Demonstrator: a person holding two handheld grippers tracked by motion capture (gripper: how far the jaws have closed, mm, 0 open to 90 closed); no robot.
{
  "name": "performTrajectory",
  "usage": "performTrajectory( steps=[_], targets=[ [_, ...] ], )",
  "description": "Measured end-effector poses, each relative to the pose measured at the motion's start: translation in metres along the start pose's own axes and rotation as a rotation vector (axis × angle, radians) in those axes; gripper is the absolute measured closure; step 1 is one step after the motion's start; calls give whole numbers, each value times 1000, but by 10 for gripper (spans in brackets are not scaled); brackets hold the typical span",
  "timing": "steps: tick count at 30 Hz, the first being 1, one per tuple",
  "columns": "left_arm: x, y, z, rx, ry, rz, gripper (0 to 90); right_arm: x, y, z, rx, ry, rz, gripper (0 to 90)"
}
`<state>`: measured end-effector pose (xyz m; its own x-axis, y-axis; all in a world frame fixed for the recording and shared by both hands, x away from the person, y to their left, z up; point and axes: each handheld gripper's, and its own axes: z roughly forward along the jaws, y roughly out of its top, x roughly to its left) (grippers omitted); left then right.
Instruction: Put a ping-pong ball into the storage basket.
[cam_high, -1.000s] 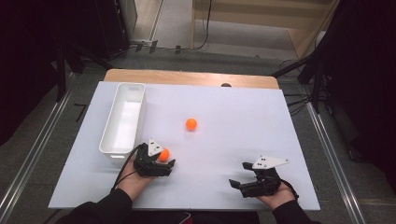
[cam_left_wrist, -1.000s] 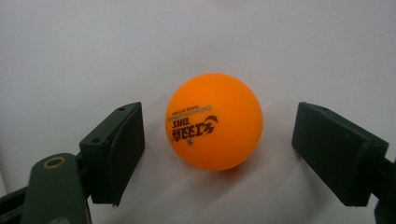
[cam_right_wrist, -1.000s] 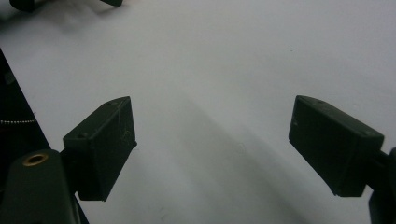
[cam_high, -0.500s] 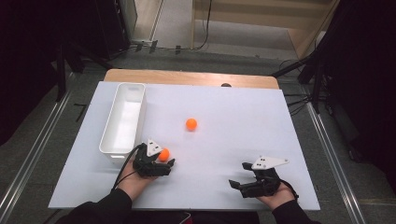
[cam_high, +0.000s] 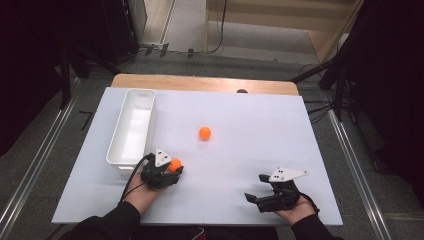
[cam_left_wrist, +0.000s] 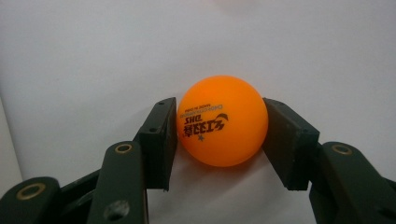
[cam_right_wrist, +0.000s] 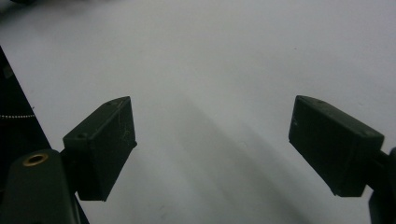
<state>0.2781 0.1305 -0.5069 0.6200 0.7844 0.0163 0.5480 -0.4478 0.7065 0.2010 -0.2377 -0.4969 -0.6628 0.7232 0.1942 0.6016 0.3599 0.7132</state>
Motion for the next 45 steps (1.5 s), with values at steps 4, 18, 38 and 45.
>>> performTrajectory(
  steps=[4, 18, 38, 45],
  targets=[
    [0, 2, 0, 11, -5, -16, 500, 0, 0, 0, 0, 0, -1, 134],
    [-1, 4, -2, 18, -60, -26, 501, 0, 0, 0, 2, 4, -7, 134],
    [-6, 14, -14, 5, -145, 5, 501, 1, 0, 1, 7, 7, -12, 134],
    [-8, 17, -18, 12, -183, 12, 501, 1, 0, 1, 10, 7, -11, 134]
  ],
)
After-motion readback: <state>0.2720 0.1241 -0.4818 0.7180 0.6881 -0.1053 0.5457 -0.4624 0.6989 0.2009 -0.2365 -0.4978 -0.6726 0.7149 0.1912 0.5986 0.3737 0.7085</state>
